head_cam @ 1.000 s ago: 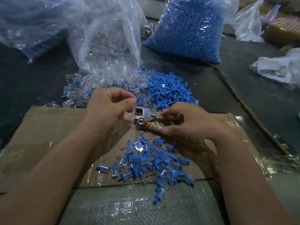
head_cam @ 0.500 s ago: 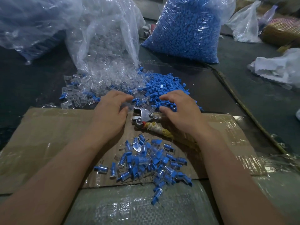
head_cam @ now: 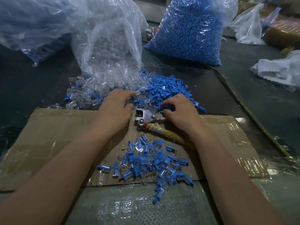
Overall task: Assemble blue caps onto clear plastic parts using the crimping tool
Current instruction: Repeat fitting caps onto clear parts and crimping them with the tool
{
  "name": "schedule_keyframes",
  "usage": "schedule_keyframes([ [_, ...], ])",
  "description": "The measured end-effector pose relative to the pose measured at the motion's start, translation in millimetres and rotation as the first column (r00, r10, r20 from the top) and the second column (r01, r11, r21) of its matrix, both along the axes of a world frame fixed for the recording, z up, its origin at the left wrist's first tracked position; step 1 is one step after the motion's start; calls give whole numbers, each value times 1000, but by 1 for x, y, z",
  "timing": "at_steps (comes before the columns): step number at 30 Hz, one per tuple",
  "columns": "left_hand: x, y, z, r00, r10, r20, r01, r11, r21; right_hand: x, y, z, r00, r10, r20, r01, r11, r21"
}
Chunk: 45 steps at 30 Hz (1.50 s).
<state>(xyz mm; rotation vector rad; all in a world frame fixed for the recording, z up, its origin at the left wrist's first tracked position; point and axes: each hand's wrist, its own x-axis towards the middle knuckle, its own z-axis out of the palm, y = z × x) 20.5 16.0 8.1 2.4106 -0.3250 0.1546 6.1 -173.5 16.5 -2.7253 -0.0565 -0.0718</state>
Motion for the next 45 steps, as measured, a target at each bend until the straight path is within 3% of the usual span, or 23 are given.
schedule_keyframes([
  [9,23,-12,1,997,23,-75,-14,991,130,1,0,-1,1000,-9,-23,9,1000,-4],
  [17,28,-19,0,1000,-20,19,13,959,283,2,0,-2,999,-21,-46,21,1000,-7],
  [22,26,-14,-1,998,-22,51,10,972,235,3,0,-1,999,-32,-40,33,999,18],
  [25,22,-9,-1,998,26,65,-35,989,144,2,1,-2,1000,-17,-13,17,1000,14],
  [28,15,-2,7,996,92,19,-91,995,-49,1,1,-2,998,0,70,-1,1000,21],
  [32,-1,3,18,995,100,-23,-103,969,-224,-4,3,3,983,-76,165,30,964,264],
  [35,-13,5,20,994,100,-52,-112,938,-329,-9,4,5,979,-119,164,54,933,355],
  [37,-20,8,20,986,77,-149,-139,875,-463,-12,5,7,974,-150,168,67,905,419],
  [41,-32,14,22,907,-128,-401,-263,572,-777,-22,11,16,970,-134,205,-6,823,568],
  [45,-31,14,23,913,-230,-337,-168,541,-824,-32,25,23,964,-41,262,-128,794,594],
])
